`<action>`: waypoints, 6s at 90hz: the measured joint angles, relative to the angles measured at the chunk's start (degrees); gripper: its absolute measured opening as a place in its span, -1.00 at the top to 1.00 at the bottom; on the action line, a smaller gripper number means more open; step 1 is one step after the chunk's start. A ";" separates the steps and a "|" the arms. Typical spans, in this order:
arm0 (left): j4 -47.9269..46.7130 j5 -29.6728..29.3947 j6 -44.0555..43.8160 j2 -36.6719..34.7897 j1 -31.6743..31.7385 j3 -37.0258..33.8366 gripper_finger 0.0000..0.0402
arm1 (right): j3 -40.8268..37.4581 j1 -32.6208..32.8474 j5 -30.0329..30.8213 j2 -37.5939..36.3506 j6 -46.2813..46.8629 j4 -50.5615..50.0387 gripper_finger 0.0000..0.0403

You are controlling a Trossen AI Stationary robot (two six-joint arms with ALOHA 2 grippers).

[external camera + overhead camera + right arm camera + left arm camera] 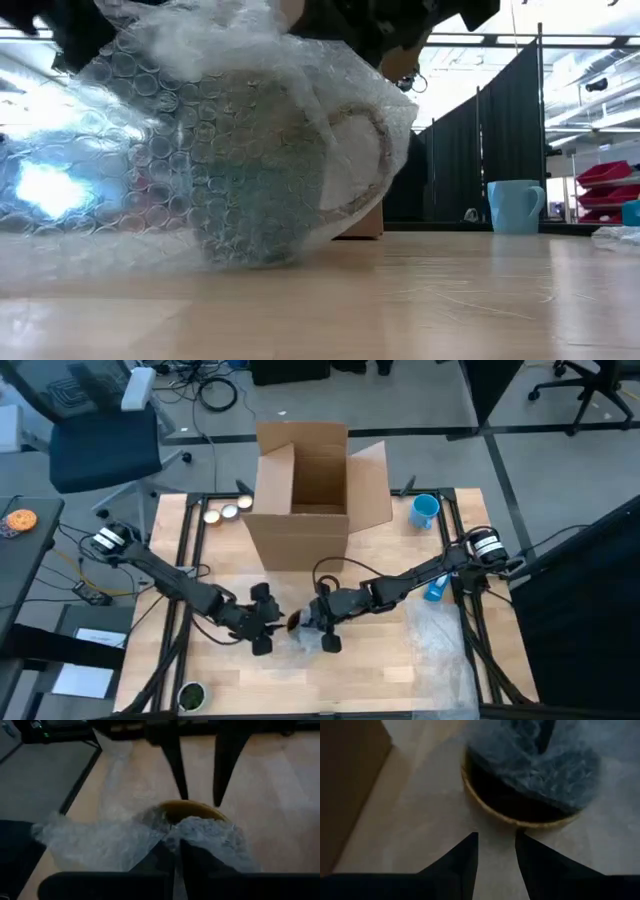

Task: Wrap mug
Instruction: Wrap the brown cup with bubble wrap

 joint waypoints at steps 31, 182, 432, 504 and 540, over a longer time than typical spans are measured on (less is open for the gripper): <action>16.82 1.58 3.90 10.08 1.94 -0.46 0.42 | 0.11 0.02 -3.49 -0.19 4.83 -7.71 1.00; 35.78 -0.85 12.17 19.74 9.03 0.79 0.42 | 26.23 1.11 -7.33 0.03 9.60 -61.10 0.49; 41.90 -0.77 12.17 21.09 8.98 0.74 0.42 | 23.92 3.04 -6.72 -0.13 10.11 -70.43 1.00; 48.82 -0.94 12.03 26.74 8.98 0.83 0.42 | 13.94 1.01 -5.97 -0.13 9.91 -54.92 1.00; 51.32 -0.26 10.67 30.01 9.25 0.90 0.42 | 15.73 1.01 -5.89 -0.09 7.36 -56.97 1.00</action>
